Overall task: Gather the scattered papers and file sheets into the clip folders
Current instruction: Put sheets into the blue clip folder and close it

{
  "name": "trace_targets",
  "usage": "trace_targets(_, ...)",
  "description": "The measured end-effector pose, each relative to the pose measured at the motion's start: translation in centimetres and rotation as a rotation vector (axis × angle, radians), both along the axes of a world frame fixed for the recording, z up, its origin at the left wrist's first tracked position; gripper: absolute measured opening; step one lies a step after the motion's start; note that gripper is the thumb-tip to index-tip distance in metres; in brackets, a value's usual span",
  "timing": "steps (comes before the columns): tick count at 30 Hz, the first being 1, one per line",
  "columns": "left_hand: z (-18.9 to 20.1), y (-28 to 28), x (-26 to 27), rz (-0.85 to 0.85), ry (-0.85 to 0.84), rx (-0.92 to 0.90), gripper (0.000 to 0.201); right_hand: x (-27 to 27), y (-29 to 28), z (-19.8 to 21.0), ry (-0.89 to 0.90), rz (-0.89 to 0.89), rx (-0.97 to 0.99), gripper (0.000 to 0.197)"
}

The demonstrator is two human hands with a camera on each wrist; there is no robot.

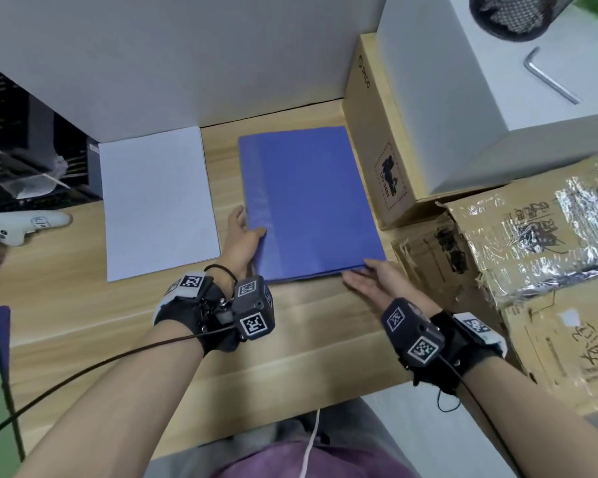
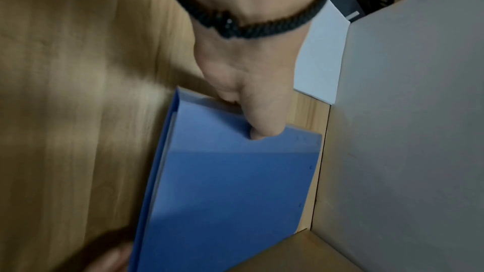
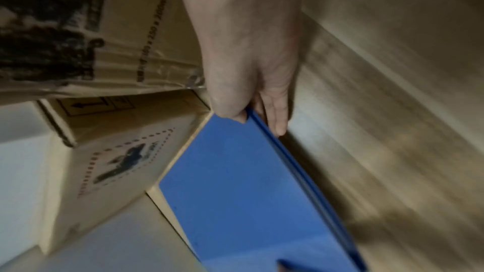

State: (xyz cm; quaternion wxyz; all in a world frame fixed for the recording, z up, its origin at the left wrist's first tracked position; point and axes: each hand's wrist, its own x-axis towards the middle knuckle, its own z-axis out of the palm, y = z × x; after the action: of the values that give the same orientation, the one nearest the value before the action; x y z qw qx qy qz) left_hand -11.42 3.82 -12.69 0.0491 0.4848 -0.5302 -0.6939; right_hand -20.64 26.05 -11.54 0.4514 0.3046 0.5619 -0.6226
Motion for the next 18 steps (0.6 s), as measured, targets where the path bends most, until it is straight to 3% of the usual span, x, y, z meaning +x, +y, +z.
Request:
trace_targets(3,0.1,0.5,-1.3,0.018,-0.017,-0.011,0.043,1.8,-0.3,-1.4,-0.005,0.109,-0.039,0.009)
trace_targets(6,-0.3,0.5,-1.0,-0.071,-0.044,-0.049,0.037,1.5,-1.2,-2.2,0.03,0.148,-0.041,0.023)
trace_targets(9,-0.6,-0.1,-0.9,-0.119,-0.049,-0.039,0.042,0.1,-2.4,-1.9,0.0,0.145,-0.048,0.014)
trace_targets(18,-0.4,-1.0,-1.5,-0.182,-0.059,-0.065,0.059,-1.6,-4.2,-2.2,0.005,0.132,-0.07,0.02)
